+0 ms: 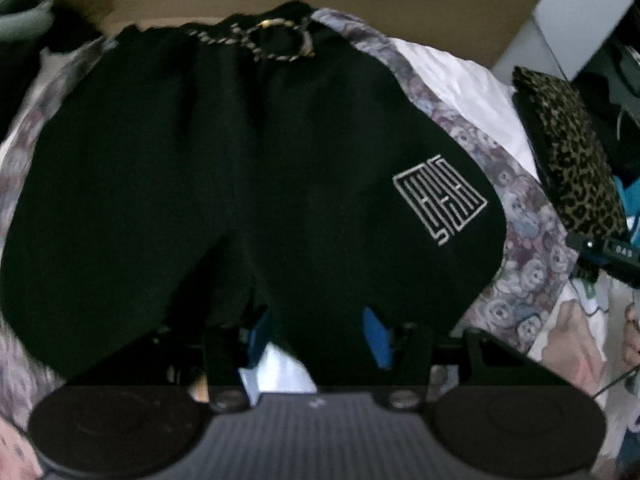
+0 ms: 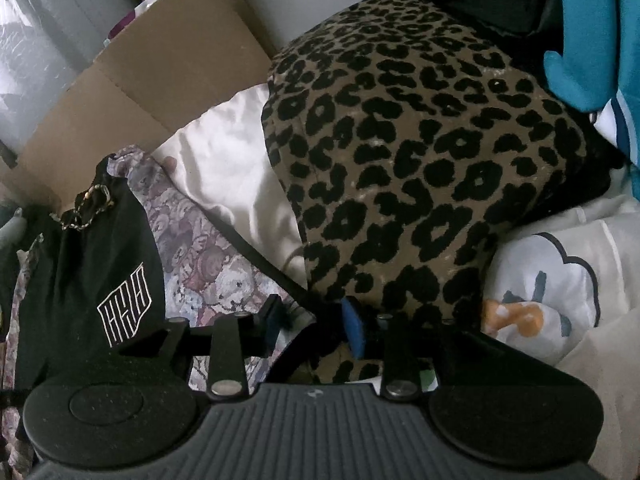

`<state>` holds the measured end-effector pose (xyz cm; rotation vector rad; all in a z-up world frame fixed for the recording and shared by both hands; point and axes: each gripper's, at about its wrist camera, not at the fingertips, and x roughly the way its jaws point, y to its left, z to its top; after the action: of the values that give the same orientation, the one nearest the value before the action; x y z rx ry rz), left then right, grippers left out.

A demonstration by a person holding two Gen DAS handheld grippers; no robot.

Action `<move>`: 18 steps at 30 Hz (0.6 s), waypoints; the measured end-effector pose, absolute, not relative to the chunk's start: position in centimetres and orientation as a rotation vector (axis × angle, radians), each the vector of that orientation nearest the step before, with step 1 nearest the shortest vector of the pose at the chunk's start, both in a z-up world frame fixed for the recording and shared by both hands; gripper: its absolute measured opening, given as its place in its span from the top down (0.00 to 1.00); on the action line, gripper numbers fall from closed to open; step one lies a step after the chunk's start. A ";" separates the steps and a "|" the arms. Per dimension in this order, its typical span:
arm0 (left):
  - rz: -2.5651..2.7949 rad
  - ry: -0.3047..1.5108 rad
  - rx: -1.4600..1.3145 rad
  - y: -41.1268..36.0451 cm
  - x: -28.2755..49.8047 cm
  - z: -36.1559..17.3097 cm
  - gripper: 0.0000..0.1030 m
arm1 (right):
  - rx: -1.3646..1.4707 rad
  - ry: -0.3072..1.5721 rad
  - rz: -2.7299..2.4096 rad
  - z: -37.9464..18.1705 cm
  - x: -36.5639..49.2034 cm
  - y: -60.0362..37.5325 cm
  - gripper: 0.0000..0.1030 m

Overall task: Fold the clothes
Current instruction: 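Grasp the black garment near its logo with the left gripper and lift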

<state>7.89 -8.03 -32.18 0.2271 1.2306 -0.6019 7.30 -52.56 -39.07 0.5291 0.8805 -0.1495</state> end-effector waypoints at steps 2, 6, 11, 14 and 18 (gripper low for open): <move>-0.570 1.258 0.168 -7.2 6.9 -32.6 0.48 | 0.535 0.885 -0.123 -39.1 7.3 -52.5 0.64; -0.543 1.300 0.071 -6.1 4.5 -33.7 0.48 | 0.540 0.890 -0.090 -39.1 7.1 -52.5 0.77; -0.540 1.329 0.013 -5.7 2.1 -35.3 0.48 | 0.572 0.875 -0.094 -39.3 6.7 -52.8 0.90; -0.537 1.316 -0.016 -5.4 1.3 -35.9 0.49 | 0.560 0.858 -0.103 -39.1 6.6 -52.5 0.93; -0.539 1.334 -0.103 -4.8 1.3 -36.7 0.53 | 0.555 0.828 -0.124 -38.5 6.4 -52.5 0.94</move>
<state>1.31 -4.77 -36.68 -0.1026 1.3339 -0.5394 6.37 -52.47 -38.48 0.5547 0.8283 -0.1241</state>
